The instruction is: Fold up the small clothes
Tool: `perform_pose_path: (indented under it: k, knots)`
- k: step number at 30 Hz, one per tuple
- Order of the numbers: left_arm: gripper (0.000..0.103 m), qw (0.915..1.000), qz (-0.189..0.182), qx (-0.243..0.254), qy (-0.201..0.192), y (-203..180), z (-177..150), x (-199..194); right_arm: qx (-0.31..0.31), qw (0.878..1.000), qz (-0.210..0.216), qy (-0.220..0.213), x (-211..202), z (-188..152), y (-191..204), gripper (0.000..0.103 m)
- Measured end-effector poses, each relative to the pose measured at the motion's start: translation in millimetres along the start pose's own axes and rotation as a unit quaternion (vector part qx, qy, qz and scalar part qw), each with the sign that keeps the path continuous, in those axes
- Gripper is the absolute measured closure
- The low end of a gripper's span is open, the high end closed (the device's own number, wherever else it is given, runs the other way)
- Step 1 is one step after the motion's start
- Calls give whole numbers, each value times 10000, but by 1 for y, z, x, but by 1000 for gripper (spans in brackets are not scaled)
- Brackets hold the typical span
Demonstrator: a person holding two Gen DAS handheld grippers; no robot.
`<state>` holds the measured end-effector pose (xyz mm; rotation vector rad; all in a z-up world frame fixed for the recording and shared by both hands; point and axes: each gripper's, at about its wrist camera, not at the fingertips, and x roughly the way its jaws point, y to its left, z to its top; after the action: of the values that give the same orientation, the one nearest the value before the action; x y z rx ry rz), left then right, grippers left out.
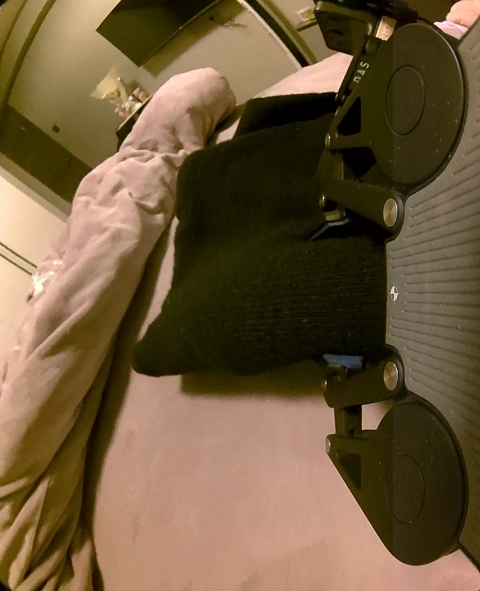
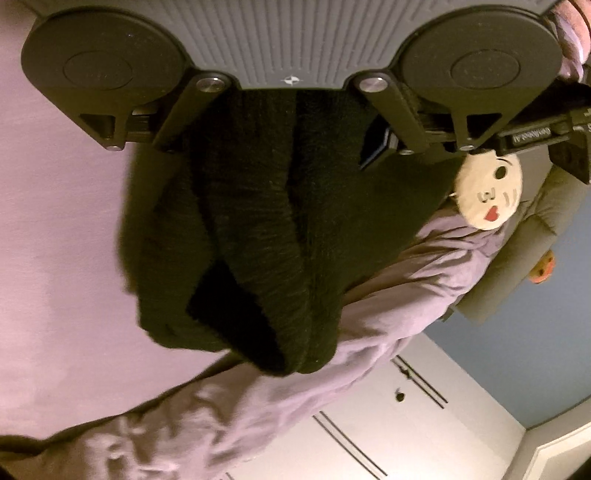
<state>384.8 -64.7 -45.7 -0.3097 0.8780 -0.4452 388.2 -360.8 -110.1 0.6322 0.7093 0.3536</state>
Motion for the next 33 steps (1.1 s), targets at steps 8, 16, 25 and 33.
perform_pose_path:
  k: [8, 16, 25, 33]
  knots:
    - [39, 9968, 751, -142, -234, 57, -4, -58, -276, 9986, 310, 340, 35, -22, 59, 29]
    - [34, 9878, 1281, 479, -750, 62, -35, -113, -652, 9893, -824, -1012, -40, -37, 81, 25]
    - [23, 9921, 1018, 321, -659, 45, -42, -88, -1182, 9826, -1237, -723, 7, 5, 114, 57]
    - [9, 9889, 1223, 618, -569, 36, -53, -64, -1696, 9655, -1943, -368, 35, -13, 74, 86]
